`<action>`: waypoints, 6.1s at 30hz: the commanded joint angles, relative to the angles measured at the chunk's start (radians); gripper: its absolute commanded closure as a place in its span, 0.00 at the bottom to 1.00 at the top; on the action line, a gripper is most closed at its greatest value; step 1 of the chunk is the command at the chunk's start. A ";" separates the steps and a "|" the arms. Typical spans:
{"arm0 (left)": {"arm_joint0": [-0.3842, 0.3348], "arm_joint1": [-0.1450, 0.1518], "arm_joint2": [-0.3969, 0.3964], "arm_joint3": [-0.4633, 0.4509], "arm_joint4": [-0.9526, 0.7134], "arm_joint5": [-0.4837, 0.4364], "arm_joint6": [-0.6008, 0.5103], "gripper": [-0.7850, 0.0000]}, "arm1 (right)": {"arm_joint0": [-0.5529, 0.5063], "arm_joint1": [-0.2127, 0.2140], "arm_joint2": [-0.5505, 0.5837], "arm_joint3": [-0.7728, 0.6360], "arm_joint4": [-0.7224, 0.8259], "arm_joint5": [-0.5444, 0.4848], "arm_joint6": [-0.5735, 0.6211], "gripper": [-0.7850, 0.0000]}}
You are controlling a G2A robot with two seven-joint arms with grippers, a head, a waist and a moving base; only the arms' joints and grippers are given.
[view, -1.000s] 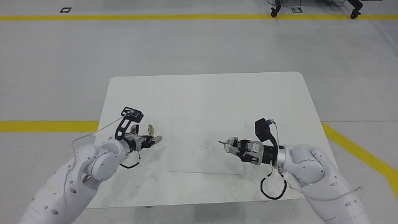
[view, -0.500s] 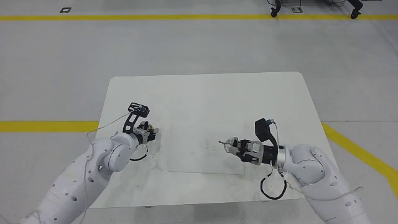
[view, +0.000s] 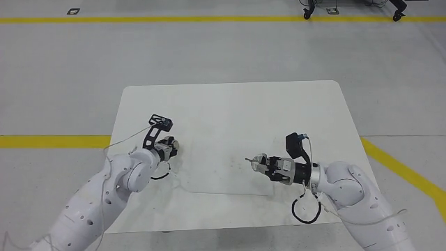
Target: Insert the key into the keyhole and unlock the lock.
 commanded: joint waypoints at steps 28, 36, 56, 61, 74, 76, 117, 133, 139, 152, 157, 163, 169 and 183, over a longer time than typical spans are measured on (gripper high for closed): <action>-0.092 -0.111 0.101 0.415 -0.432 -1.109 0.511 1.00 | -0.008 0.000 0.003 -0.008 0.000 0.011 -0.017 1.00; -0.110 -0.147 0.152 0.411 -0.590 -1.109 0.577 1.00 | -0.057 0.001 0.049 -0.065 -0.053 -0.013 -0.134 1.00; -0.187 -0.283 0.248 0.523 -1.122 -1.109 0.189 1.00 | -0.073 -0.026 0.062 -0.018 -0.102 0.011 -0.364 1.00; -0.184 -0.283 0.246 0.521 -1.123 -1.104 0.193 1.00 | -0.078 -0.027 0.059 -0.031 -0.108 0.021 -0.368 1.00; -0.146 -0.283 0.187 0.461 -1.335 -0.905 0.053 1.00 | -0.085 -0.037 0.028 -0.090 -0.227 -0.038 -0.362 1.00; -0.149 -0.285 0.181 0.457 -1.342 -0.888 0.023 1.00 | -0.086 -0.040 0.018 -0.106 -0.266 -0.016 -0.360 1.00; -0.112 -0.304 0.060 0.437 -1.090 -0.962 -0.068 1.00 | -0.050 -0.074 0.092 -0.020 -0.189 0.121 -0.522 1.00; -0.088 -0.309 0.041 0.401 -1.030 -0.958 -0.041 1.00 | 0.060 -0.090 -0.030 0.098 0.154 -0.019 -0.219 1.00; -0.093 -0.315 0.041 0.410 -1.035 -0.947 -0.043 1.00 | 0.096 -0.076 -0.059 0.110 0.364 -0.077 -0.014 1.00; -0.080 -0.343 0.041 0.514 -1.630 -0.939 -0.337 1.00 | 0.008 -0.045 0.063 -0.047 0.311 -0.056 0.004 1.00; -0.108 -0.350 0.034 0.568 -1.657 -0.922 -0.394 1.00 | -0.043 -0.035 0.125 -0.072 0.313 -0.053 -0.021 1.00; -0.108 -0.350 0.034 0.568 -1.657 -0.922 -0.394 1.00 | -0.062 -0.032 0.143 -0.074 0.325 -0.047 -0.033 1.00; -0.091 -0.351 0.022 0.541 -1.679 -0.899 -0.343 1.00 | -0.062 -0.032 0.143 -0.074 0.325 -0.047 -0.033 1.00; -0.167 -0.338 -0.027 0.506 -1.667 -0.316 -0.290 1.00 | -0.149 -0.020 0.162 -0.209 0.301 0.334 0.063 1.00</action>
